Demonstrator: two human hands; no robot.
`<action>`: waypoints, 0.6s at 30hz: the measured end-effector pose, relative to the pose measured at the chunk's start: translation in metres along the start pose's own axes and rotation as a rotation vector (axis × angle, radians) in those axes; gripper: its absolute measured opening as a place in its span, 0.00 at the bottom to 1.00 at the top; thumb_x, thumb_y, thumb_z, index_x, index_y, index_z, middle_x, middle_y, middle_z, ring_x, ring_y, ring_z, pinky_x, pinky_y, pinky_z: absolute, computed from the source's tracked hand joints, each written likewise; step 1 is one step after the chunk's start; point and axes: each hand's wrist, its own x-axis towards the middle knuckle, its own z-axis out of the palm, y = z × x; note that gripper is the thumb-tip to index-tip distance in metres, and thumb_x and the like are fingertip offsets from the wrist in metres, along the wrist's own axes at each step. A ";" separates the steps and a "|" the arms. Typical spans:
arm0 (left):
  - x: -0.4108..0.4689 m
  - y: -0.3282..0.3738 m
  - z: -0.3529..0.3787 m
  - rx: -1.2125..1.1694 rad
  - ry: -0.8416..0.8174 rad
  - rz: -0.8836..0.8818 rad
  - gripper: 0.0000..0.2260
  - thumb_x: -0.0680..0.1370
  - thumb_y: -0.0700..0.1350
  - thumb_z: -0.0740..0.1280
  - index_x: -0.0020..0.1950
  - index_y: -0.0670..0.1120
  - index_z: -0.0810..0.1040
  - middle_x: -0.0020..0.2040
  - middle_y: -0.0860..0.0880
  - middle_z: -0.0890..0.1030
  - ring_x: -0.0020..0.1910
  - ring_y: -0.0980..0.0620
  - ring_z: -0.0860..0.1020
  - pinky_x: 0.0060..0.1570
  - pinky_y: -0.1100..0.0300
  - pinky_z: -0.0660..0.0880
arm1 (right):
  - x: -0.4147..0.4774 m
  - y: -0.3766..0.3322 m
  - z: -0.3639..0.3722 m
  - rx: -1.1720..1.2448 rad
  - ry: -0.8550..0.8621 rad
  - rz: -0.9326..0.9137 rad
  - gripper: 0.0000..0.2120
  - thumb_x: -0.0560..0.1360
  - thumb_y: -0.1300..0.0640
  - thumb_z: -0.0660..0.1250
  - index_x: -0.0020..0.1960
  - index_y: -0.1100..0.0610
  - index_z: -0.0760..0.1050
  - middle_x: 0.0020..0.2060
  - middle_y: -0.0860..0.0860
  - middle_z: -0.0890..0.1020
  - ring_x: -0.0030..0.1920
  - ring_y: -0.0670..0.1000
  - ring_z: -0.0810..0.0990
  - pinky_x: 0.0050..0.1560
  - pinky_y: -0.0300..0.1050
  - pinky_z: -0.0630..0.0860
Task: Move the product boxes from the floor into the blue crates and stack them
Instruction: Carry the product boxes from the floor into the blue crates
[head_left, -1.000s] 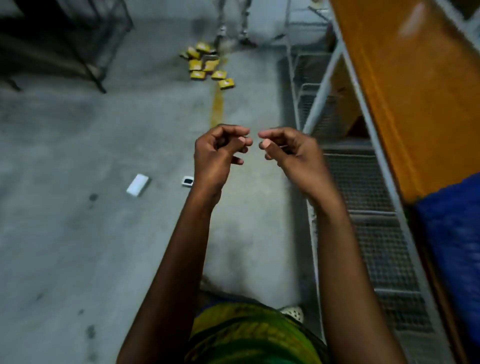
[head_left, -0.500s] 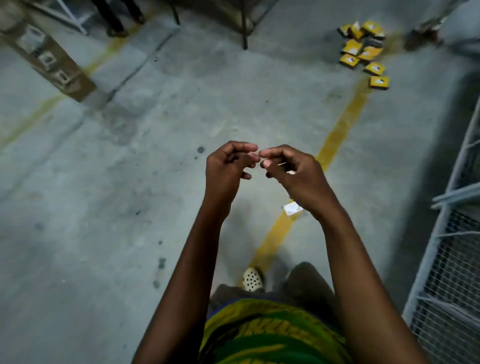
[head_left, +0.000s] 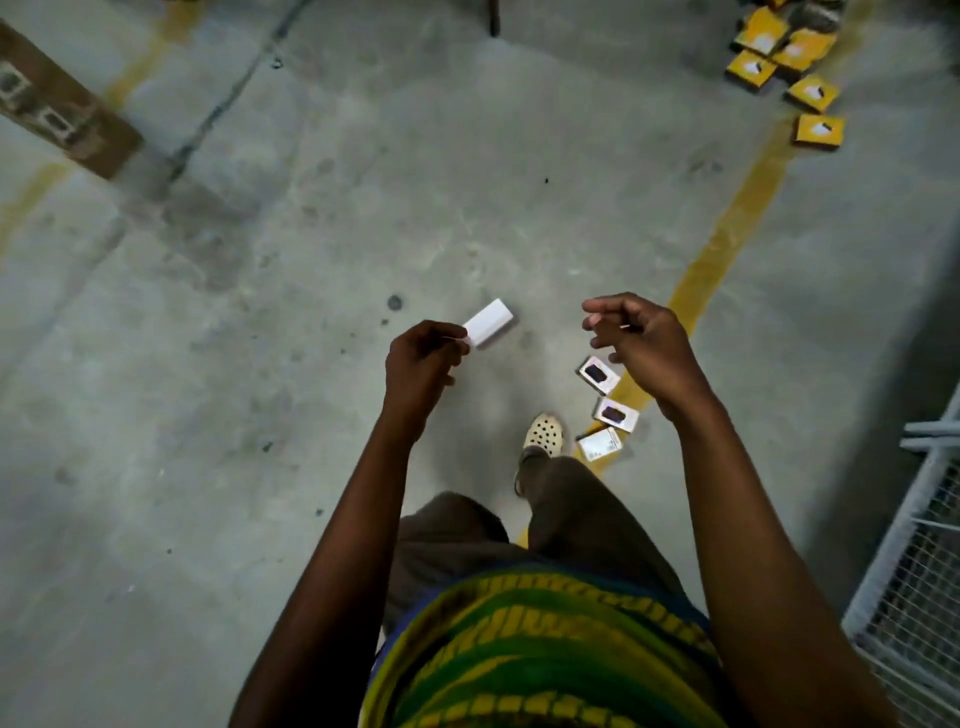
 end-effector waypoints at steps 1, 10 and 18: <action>0.022 0.003 0.002 0.023 0.002 -0.035 0.11 0.67 0.42 0.66 0.47 0.49 0.84 0.45 0.37 0.85 0.40 0.50 0.80 0.38 0.53 0.75 | 0.020 -0.001 -0.001 -0.002 0.021 0.031 0.09 0.80 0.60 0.69 0.54 0.47 0.83 0.47 0.51 0.87 0.42 0.47 0.84 0.42 0.39 0.76; 0.271 -0.171 0.093 0.514 -0.270 -0.153 0.07 0.74 0.42 0.73 0.51 0.49 0.84 0.41 0.55 0.84 0.42 0.54 0.83 0.45 0.61 0.77 | 0.241 0.215 0.082 -0.101 0.301 0.368 0.08 0.77 0.55 0.71 0.55 0.49 0.81 0.52 0.50 0.86 0.43 0.50 0.83 0.53 0.44 0.80; 0.532 -0.467 0.201 1.068 -0.336 0.059 0.26 0.74 0.48 0.73 0.71 0.44 0.74 0.64 0.38 0.77 0.66 0.36 0.71 0.64 0.46 0.69 | 0.419 0.561 0.166 -0.660 0.255 0.547 0.29 0.72 0.58 0.71 0.72 0.50 0.70 0.68 0.56 0.73 0.72 0.60 0.69 0.63 0.58 0.71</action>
